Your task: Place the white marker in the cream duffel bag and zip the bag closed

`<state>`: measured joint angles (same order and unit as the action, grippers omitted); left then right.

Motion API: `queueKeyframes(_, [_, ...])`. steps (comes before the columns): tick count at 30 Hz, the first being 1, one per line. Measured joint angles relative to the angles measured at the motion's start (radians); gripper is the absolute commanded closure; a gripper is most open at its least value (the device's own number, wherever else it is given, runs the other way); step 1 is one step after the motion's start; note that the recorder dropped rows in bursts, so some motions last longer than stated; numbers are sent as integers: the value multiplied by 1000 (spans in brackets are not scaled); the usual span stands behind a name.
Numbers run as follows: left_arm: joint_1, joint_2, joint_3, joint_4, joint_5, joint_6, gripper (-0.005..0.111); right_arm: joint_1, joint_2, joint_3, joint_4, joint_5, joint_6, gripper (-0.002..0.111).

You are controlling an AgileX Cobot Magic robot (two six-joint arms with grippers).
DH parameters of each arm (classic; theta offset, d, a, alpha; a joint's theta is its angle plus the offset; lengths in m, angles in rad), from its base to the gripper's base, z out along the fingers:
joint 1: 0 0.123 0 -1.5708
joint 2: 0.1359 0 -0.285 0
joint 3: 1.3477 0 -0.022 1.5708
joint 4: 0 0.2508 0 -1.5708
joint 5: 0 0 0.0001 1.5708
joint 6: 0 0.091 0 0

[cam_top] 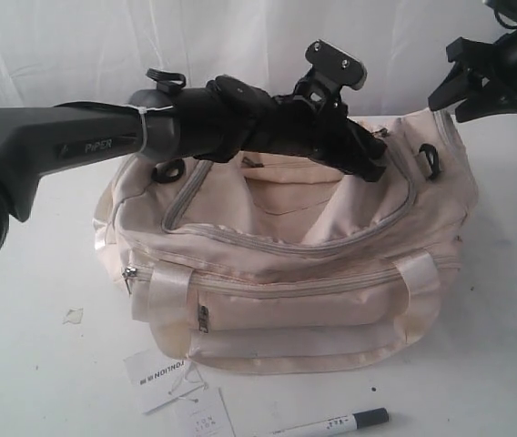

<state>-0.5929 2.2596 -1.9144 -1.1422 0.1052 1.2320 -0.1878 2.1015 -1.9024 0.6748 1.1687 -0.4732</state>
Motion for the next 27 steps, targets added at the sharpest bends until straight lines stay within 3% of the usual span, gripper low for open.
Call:
queueKeyframes(6, [10,15,-13,34,9,2,50,0,0,0,24,20,-9,59])
queueKeyframes(10, [10,6,-19,35,150,2,53,0,0,0,26,25,-41,59])
queueKeyframes(13, [10,-10,-19,59,294,-24,65,0,0,0,26,27,-54,59])
queueKeyframes(16, [10,-37,-19,168,429,-159,79,0,0,0,27,28,-59,59])
queueKeyframes(21, [10,-82,-22,518,613,-437,107,0,1,0,30,28,-69,59])
queueKeyframes(24, [10,-115,6,665,656,-493,107,0,2,0,30,22,-69,59])
queueKeyframes(27, [10,-160,56,701,639,-494,107,0,2,0,32,20,-69,59])
